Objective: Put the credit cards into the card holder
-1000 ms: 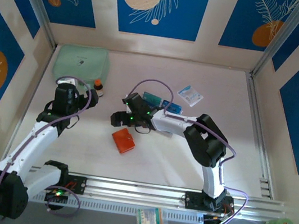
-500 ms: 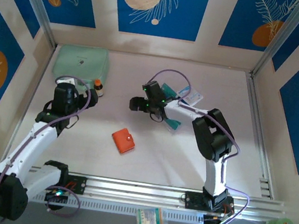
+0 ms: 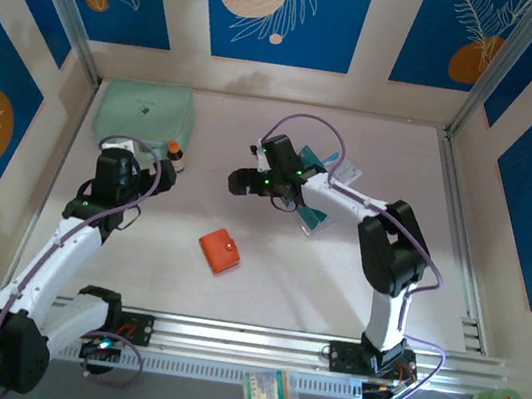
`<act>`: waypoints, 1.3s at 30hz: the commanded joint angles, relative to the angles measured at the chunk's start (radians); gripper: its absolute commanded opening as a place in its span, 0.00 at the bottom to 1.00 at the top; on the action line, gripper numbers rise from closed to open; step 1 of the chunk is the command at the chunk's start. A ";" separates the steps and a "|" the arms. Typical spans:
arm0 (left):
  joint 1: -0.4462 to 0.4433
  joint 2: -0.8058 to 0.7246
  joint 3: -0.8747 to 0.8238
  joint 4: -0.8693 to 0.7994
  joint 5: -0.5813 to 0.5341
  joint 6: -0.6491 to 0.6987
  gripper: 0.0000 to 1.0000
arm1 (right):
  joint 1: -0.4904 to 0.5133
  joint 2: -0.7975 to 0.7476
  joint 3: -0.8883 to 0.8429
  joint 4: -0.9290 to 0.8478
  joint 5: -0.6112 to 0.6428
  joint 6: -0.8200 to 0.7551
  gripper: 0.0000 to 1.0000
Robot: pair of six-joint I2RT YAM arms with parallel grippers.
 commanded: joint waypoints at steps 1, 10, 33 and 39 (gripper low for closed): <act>-0.008 0.001 0.001 -0.010 0.043 -0.030 1.00 | 0.046 -0.113 -0.078 -0.043 -0.050 0.076 0.84; -0.054 0.027 0.001 -0.031 0.096 -0.056 1.00 | 0.120 -0.343 -0.430 0.039 -0.079 0.375 0.74; -0.286 0.134 0.002 0.002 -0.019 -0.084 1.00 | 0.179 -0.227 -0.624 0.370 -0.189 0.679 0.41; -0.298 0.150 0.010 0.005 -0.024 -0.084 1.00 | 0.185 -0.185 -0.606 0.408 -0.212 0.692 0.36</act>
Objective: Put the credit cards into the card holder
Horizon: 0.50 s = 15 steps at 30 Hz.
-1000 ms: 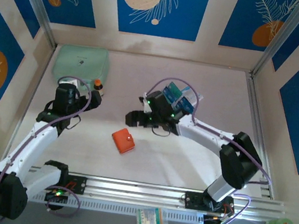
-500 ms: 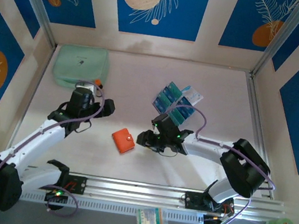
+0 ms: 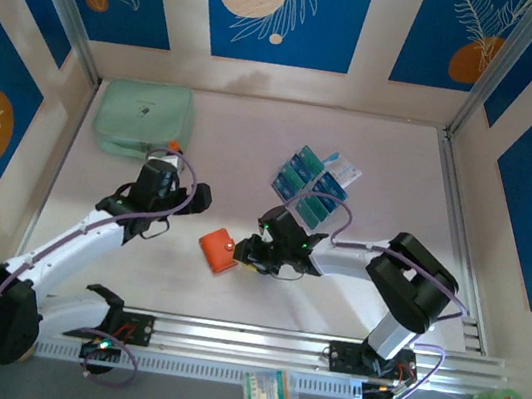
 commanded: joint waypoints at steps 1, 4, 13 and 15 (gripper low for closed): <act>-0.012 0.008 0.013 0.008 -0.021 -0.008 1.00 | 0.009 0.025 0.031 0.031 -0.036 0.019 0.34; -0.016 0.015 0.013 0.007 -0.021 -0.007 1.00 | 0.009 0.035 0.043 0.034 -0.039 0.019 0.28; -0.017 0.001 -0.017 0.106 0.031 -0.094 1.00 | -0.077 -0.033 0.004 0.103 -0.119 0.023 0.00; -0.017 -0.012 -0.036 0.179 0.063 -0.156 1.00 | -0.125 -0.094 -0.025 0.138 -0.155 0.035 0.00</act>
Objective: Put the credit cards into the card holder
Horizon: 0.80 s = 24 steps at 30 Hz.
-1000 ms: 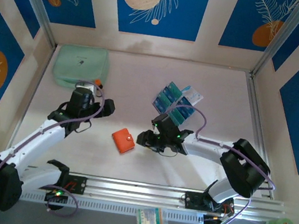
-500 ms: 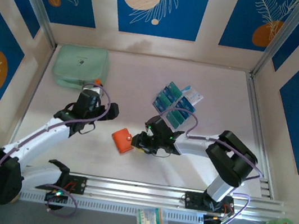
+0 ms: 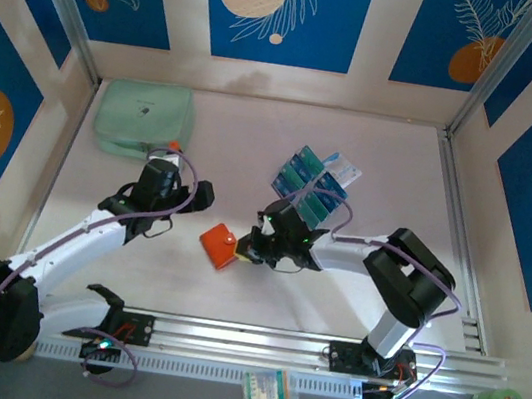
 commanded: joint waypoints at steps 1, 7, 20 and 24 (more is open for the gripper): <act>-0.007 -0.027 -0.034 0.142 0.071 -0.116 1.00 | -0.070 -0.115 -0.036 0.073 -0.084 0.019 0.00; -0.007 0.011 -0.028 0.356 0.278 -0.222 0.88 | -0.190 -0.289 -0.049 0.097 -0.142 0.073 0.00; -0.027 0.135 -0.021 0.688 0.341 -0.483 0.82 | -0.250 -0.424 -0.029 0.224 -0.128 0.220 0.00; -0.043 0.139 -0.018 0.724 0.338 -0.505 0.81 | -0.237 -0.404 -0.025 0.276 -0.123 0.256 0.00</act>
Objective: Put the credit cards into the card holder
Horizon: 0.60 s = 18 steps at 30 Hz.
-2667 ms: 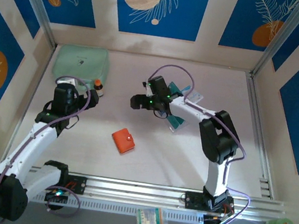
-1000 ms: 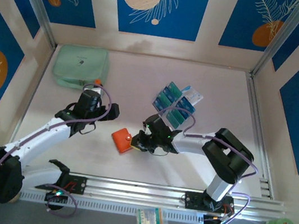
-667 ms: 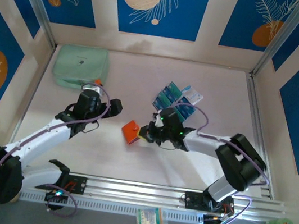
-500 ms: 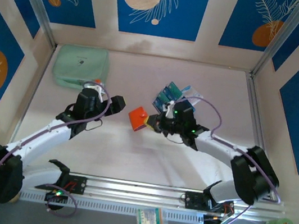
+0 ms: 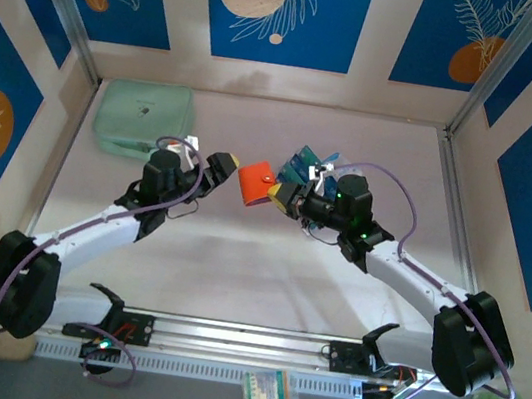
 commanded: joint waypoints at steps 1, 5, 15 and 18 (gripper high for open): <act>-0.021 0.006 0.009 0.094 0.017 -0.046 0.81 | 0.017 0.013 0.027 0.086 -0.017 0.052 0.00; -0.038 0.010 0.007 0.108 0.005 -0.050 0.80 | 0.038 0.038 0.052 0.099 -0.014 0.062 0.00; -0.054 0.031 -0.005 0.188 -0.004 -0.068 0.57 | 0.092 0.106 0.058 0.170 -0.007 0.099 0.00; -0.054 0.024 -0.021 0.208 -0.019 -0.073 0.49 | 0.095 0.117 0.040 0.184 -0.001 0.109 0.00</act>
